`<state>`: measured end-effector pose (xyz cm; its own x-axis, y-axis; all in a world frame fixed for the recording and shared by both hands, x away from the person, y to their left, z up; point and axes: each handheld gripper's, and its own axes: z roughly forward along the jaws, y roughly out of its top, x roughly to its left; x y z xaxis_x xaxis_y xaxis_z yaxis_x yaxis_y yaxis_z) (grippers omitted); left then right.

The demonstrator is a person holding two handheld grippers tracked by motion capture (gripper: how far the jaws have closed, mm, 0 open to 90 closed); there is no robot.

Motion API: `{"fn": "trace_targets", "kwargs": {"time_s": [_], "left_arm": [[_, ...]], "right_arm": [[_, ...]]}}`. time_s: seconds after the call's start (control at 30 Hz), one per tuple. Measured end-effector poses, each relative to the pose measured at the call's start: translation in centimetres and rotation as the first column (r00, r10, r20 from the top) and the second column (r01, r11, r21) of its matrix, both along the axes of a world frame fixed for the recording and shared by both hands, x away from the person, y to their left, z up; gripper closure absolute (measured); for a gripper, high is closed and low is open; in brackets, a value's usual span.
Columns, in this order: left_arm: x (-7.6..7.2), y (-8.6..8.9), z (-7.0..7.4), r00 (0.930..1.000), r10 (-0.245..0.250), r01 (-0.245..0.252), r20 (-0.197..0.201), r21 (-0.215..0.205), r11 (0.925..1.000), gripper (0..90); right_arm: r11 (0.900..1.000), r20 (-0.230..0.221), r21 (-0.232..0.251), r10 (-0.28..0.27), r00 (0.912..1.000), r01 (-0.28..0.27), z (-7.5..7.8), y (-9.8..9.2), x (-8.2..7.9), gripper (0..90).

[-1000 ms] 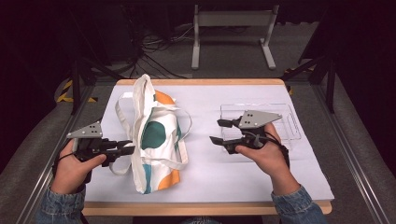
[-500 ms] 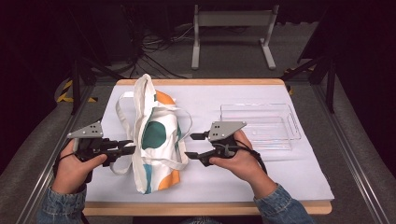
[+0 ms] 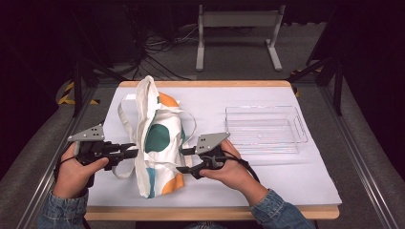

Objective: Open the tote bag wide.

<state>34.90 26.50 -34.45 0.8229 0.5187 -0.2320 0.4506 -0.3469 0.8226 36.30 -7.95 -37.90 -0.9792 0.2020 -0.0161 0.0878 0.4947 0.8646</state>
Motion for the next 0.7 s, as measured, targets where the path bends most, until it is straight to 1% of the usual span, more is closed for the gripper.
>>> {"fn": "trace_targets", "kwargs": {"time_s": [0.07, 0.1, 0.13, 0.2, 0.27, 0.3, 0.33, 0.4, 0.47, 0.5, 0.53, 0.67, 0.7], "left_arm": [[0.0, 0.0, 0.0, 1.0000, -0.003, 0.003, 0.001, -0.002, 1.0000, 71.4], [0.0, 0.0, 0.0, 1.0000, -0.002, 0.002, 0.001, -0.003, 1.0000, 71.4], [0.0, 0.0, 0.0, 1.0000, -0.002, 0.002, 0.001, -0.003, 1.0000, 71.4], [0.0, 0.0, -0.1, 1.0000, -0.003, 0.003, 0.000, -0.007, 1.0000, 71.4], [0.0, 0.0, 0.0, 1.0000, -0.001, 0.001, -0.001, -0.009, 1.0000, 71.4], [0.0, 0.0, 0.0, 1.0000, -0.001, 0.001, -0.001, -0.009, 1.0000, 71.4], [0.0, 0.0, 0.0, 1.0000, 0.003, -0.003, -0.002, -0.012, 0.9999, 71.4], [0.0, 0.0, 0.0, 1.0000, 0.003, -0.003, -0.002, -0.014, 0.9999, 71.5], [0.0, 0.1, 0.0, 1.0000, 0.004, -0.004, 0.002, -0.016, 0.9999, 71.4], [0.0, 0.1, 0.0, 1.0000, 0.006, -0.006, 0.000, -0.019, 0.9998, 71.5], [0.0, 0.2, 0.1, 1.0000, 0.001, -0.001, 0.005, -0.018, 0.9998, 71.4], [0.0, 0.2, 0.2, 0.9999, 0.010, -0.010, 0.005, -0.031, 0.9995, 71.5], [0.0, 0.3, 0.2, 0.9998, 0.013, -0.013, 0.013, -0.033, 0.9994, 71.4]], "right_arm": [[1.000, -0.002, -0.013, 0.014, 0.9999, -0.014, -0.3, 0.3, 0.0, 49.3], [0.999, -0.010, -0.024, 0.026, 0.9996, -0.026, -0.4, 0.4, 0.0, 51.6], [0.999, -0.010, -0.024, 0.026, 0.9996, -0.026, -0.4, 0.4, 0.0, 51.6], [0.998, -0.005, -0.041, 0.042, 0.9991, -0.043, -0.8, 0.7, 0.0, 57.2], [0.998, -0.004, -0.047, 0.046, 0.9989, -0.046, -0.9, 0.8, 0.0, 64.6], [0.998, -0.004, -0.047, 0.046, 0.9989, -0.046, -0.9, 0.8, 0.0, 64.6], [0.998, -0.004, -0.049, 0.049, 0.9988, -0.049, -1.0, 0.8, 0.0, 67.1], [0.996, -0.006, -0.062, 0.056, 0.9984, -0.057, -1.0, 1.0, -0.1, 76.8], [0.996, -0.005, -0.059, 0.063, 0.9980, -0.063, -0.8, 0.9, -0.2, 86.0], [0.996, -0.005, -0.058, 0.066, 0.9978, -0.066, -0.7, 0.8, -0.2, 87.7], [0.997, -0.001, -0.052, 0.062, 0.9980, -0.062, -0.5, 0.7, -0.3, 88.0], [0.998, 0.015, -0.030, 0.049, 0.9987, -0.049, 0.2, 0.2, -0.4, 88.2], [0.999, 0.018, -0.021, 0.044, 0.9989, -0.043, 0.4, 0.1, -0.5, 88.3]]}}
